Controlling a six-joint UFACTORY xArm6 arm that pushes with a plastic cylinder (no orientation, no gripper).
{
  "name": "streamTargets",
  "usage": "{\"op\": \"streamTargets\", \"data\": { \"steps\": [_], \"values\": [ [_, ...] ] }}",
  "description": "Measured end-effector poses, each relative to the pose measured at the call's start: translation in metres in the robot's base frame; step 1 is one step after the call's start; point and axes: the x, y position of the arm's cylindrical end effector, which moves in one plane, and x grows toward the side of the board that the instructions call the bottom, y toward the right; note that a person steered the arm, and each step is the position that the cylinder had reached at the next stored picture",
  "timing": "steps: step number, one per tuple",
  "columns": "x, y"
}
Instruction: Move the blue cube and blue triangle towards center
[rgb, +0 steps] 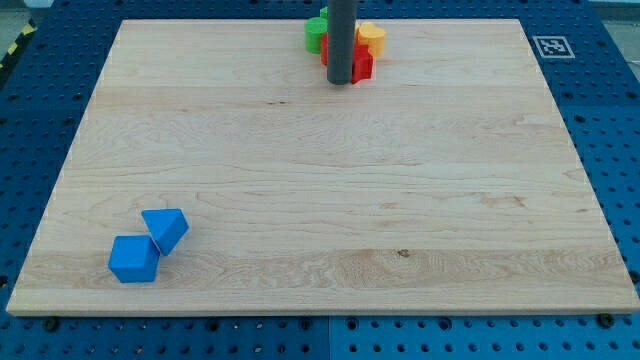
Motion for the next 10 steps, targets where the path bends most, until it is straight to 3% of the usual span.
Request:
{"op": "streamTargets", "data": {
  "steps": [1,2,6,7,9,10],
  "values": [
    [0.005,-0.003],
    [0.02,-0.043],
    [0.227,-0.255],
    [0.248,-0.268],
    [0.302,-0.232],
    [0.287,-0.191]
  ]
}}
